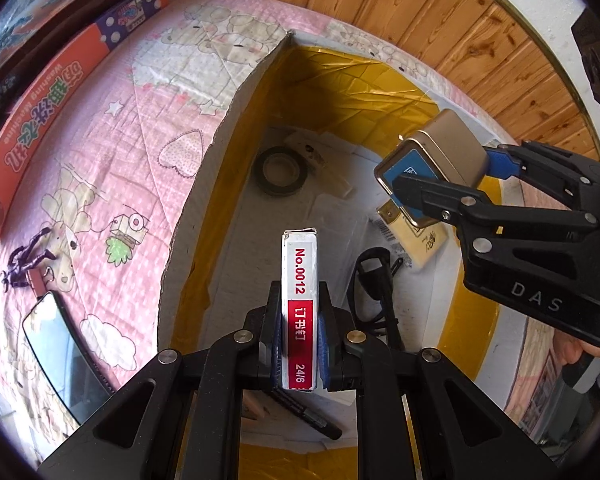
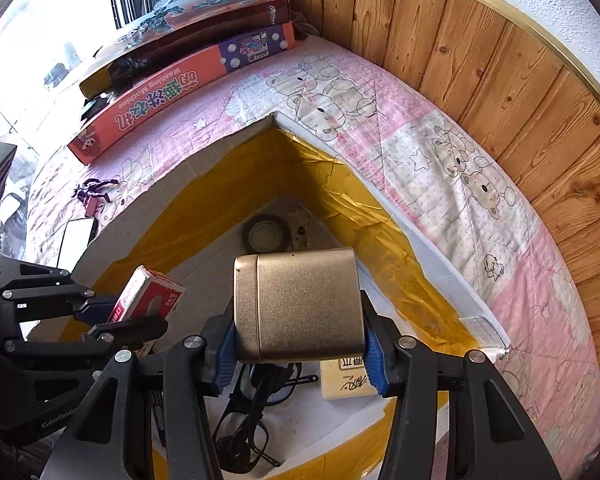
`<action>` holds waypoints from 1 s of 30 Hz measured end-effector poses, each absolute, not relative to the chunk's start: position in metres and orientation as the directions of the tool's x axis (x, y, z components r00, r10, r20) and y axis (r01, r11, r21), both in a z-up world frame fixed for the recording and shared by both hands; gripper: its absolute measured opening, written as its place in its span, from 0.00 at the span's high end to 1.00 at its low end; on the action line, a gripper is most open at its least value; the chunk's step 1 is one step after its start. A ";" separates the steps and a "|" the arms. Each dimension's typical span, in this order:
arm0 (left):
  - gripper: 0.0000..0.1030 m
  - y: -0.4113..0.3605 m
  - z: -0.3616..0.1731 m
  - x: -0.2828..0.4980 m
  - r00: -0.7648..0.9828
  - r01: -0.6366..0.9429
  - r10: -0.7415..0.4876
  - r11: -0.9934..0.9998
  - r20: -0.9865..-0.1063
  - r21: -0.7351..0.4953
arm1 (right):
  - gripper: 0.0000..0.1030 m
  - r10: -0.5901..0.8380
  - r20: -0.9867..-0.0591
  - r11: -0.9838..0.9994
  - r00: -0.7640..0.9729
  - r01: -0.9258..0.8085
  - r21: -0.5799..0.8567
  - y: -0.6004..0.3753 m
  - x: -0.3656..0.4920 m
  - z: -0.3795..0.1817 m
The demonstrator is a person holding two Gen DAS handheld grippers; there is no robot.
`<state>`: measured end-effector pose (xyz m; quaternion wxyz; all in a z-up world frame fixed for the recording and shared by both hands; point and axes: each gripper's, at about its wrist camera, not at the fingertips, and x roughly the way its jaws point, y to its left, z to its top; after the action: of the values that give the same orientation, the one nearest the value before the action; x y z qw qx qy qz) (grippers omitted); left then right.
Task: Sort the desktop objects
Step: 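Open the left tool to drop the staple box while the right tool releases the gold tin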
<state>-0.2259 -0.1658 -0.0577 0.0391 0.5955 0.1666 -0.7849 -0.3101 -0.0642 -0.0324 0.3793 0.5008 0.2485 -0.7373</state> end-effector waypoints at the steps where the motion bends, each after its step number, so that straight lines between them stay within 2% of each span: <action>1: 0.86 -0.166 -0.058 -0.227 -0.287 0.261 0.137 -0.941 -0.948 -0.215 | 0.49 -0.305 -0.929 -0.588 -0.210 0.808 0.010 -0.066 -0.313 -0.034; 9: 0.85 -0.168 -0.062 -0.234 -0.280 0.258 0.130 -0.944 -0.951 -0.205 | 0.49 -0.265 -0.944 -0.592 -0.195 0.806 0.000 -0.078 -0.330 -0.050; 11: 0.79 -0.169 -0.062 -0.233 -0.282 0.268 0.128 -0.941 -0.951 -0.207 | 0.48 -0.258 -0.949 -0.599 -0.179 0.800 0.012 -0.079 -0.334 -0.054; 19: 0.71 -0.168 -0.054 -0.224 -0.299 0.273 0.128 -0.938 -0.946 -0.213 | 0.47 -0.276 -0.943 -0.650 -0.187 0.759 0.040 -0.061 -0.341 -0.047; 30: 0.69 -0.174 -0.039 -0.205 -0.320 0.299 0.118 -0.929 -0.940 -0.218 | 0.43 -0.332 -0.927 -0.664 -0.176 0.742 0.097 -0.029 -0.319 -0.026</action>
<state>-0.2050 -0.1743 -0.0390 0.0569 0.5805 0.1795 -0.7922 -0.3188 -0.0291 -0.0263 0.3619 0.5302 0.1931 -0.7421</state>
